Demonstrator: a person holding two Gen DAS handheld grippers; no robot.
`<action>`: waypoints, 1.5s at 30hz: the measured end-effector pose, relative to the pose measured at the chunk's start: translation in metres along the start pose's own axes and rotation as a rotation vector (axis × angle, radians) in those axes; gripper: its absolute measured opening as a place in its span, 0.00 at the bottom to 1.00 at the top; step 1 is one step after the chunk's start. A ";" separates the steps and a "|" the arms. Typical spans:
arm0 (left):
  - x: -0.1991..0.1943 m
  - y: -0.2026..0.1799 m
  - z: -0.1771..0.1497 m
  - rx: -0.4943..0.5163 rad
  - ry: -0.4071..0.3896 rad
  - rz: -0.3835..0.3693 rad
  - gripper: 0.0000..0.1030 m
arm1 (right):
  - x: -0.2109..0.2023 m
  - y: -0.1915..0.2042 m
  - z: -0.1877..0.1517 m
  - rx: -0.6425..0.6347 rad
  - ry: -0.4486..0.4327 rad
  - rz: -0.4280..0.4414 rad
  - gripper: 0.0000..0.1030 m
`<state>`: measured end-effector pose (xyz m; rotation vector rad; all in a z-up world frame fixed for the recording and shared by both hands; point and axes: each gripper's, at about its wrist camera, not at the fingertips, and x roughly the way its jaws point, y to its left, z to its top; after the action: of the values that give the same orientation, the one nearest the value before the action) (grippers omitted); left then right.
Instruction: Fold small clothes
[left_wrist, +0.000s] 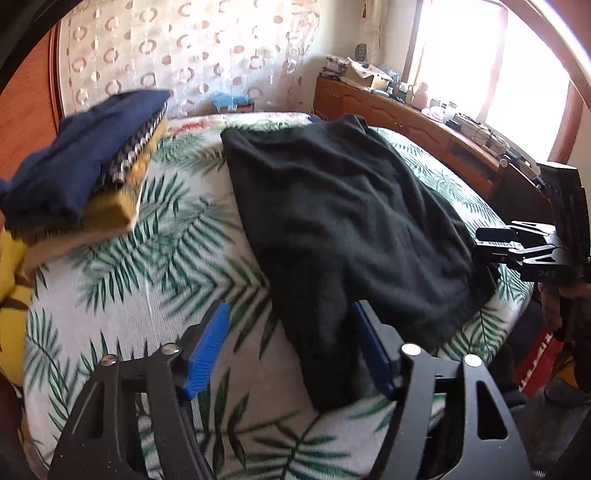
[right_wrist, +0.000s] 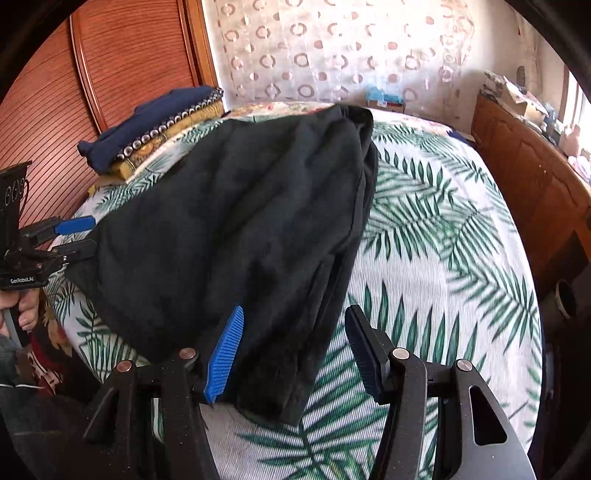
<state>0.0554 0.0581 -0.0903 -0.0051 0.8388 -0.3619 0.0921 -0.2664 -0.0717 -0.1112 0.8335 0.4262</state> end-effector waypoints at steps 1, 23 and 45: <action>0.000 0.001 -0.003 -0.007 0.004 -0.006 0.63 | 0.000 0.000 -0.001 0.004 0.004 0.008 0.57; -0.036 -0.009 0.018 -0.047 -0.126 -0.164 0.05 | -0.017 0.001 -0.017 -0.022 -0.109 0.155 0.08; 0.072 0.056 0.205 -0.108 -0.129 -0.038 0.05 | 0.057 -0.034 0.182 -0.111 -0.203 -0.025 0.08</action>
<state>0.2664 0.0599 -0.0134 -0.1440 0.7300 -0.3474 0.2660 -0.2316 0.0063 -0.1780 0.6078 0.4525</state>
